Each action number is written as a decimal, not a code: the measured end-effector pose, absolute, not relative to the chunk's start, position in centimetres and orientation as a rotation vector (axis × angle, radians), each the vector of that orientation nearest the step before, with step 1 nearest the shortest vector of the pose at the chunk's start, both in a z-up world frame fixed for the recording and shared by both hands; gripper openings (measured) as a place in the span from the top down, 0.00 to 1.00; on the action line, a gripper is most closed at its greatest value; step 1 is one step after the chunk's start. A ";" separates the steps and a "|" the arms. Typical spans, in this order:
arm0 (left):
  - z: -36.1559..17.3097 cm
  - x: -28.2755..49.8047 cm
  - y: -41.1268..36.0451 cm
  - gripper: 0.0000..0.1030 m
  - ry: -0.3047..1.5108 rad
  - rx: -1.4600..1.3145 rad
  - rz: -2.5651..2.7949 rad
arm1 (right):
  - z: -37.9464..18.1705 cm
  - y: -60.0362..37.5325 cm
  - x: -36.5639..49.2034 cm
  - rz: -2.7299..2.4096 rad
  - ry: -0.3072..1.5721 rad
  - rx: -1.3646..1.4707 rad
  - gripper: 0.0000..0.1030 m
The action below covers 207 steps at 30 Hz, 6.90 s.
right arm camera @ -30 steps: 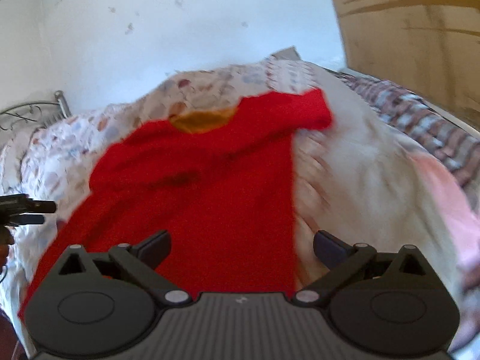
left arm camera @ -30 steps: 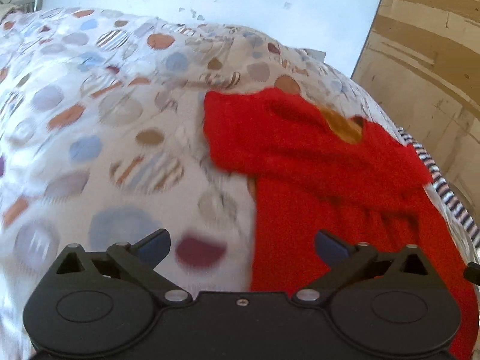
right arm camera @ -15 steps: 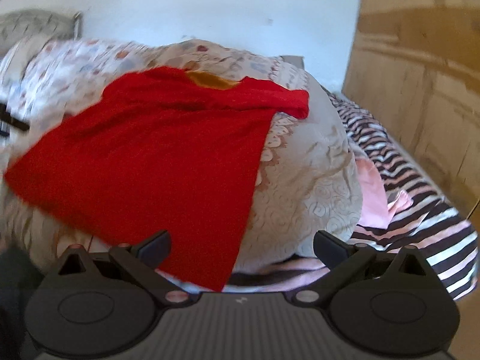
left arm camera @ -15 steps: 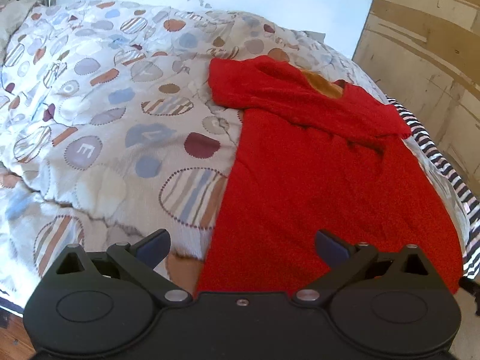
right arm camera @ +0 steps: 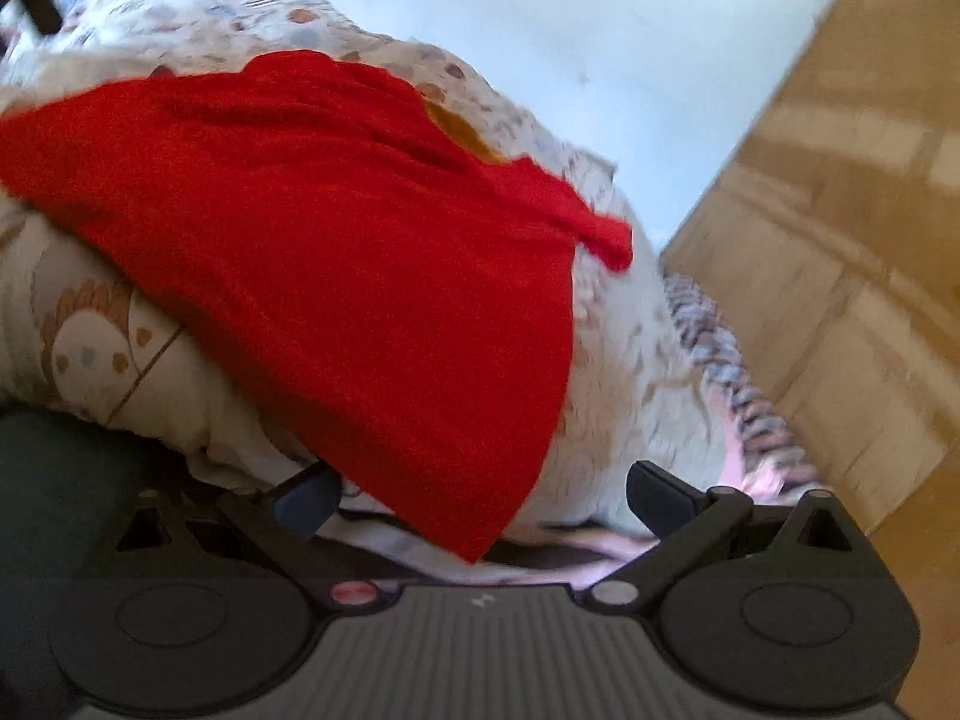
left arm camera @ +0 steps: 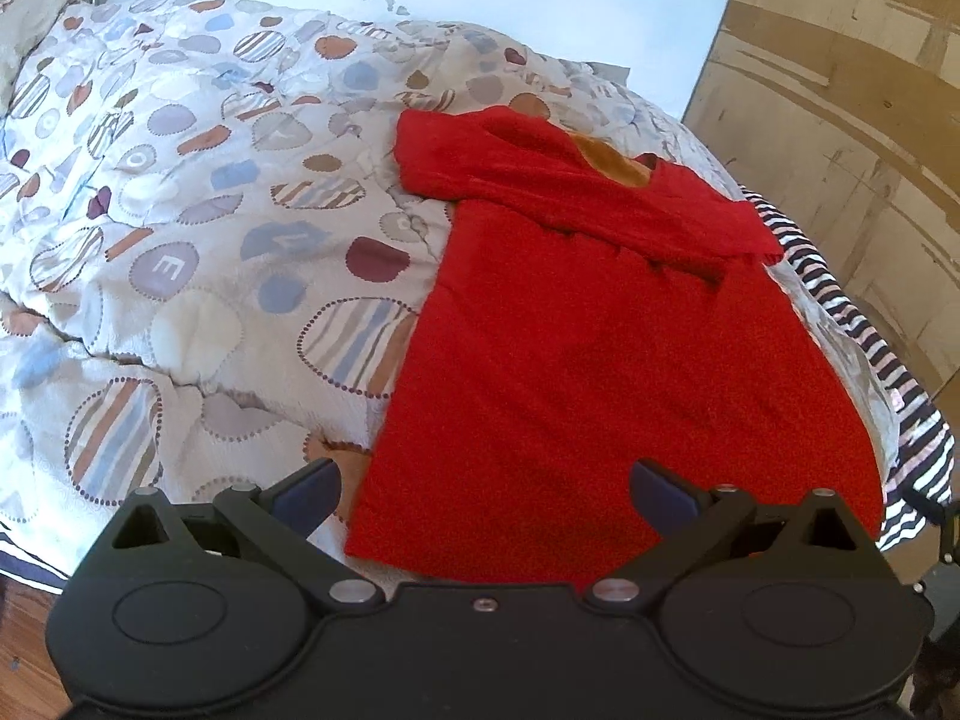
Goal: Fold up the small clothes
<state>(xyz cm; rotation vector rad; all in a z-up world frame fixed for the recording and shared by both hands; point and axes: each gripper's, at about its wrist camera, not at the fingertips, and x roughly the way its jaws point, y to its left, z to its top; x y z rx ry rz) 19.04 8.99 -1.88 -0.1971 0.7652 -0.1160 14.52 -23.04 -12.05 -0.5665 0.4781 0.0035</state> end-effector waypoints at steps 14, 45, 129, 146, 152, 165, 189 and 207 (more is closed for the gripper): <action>-2.8 17.9 5.9 0.01 0.741 -0.111 -0.181 | -11.1 -21.8 11.0 0.177 0.386 -0.699 0.93; -6.7 20.1 -4.7 0.09 0.622 0.278 -0.205 | 2.4 -25.8 20.1 0.306 0.283 -0.109 0.93; 9.0 26.6 5.9 0.95 0.246 0.034 -0.017 | 6.7 -28.5 24.4 0.076 0.011 -0.069 0.95; -0.1 41.5 5.1 0.94 0.541 0.044 -0.003 | -1.7 -27.7 38.3 0.037 0.297 -0.077 0.94; -1.9 43.0 5.1 0.91 0.590 0.017 0.005 | -3.2 -27.9 40.5 0.022 0.354 -0.063 0.93; -1.6 43.2 6.5 0.19 0.601 -0.073 0.045 | -3.8 -28.6 40.5 -0.013 0.372 -0.027 0.33; -4.8 42.3 8.8 0.00 0.622 -0.154 0.138 | -6.8 -30.7 42.0 -0.227 0.457 -0.005 0.00; -6.7 42.4 10.0 0.00 0.621 -0.244 0.132 | -8.1 -32.7 42.2 -0.224 0.483 0.095 0.00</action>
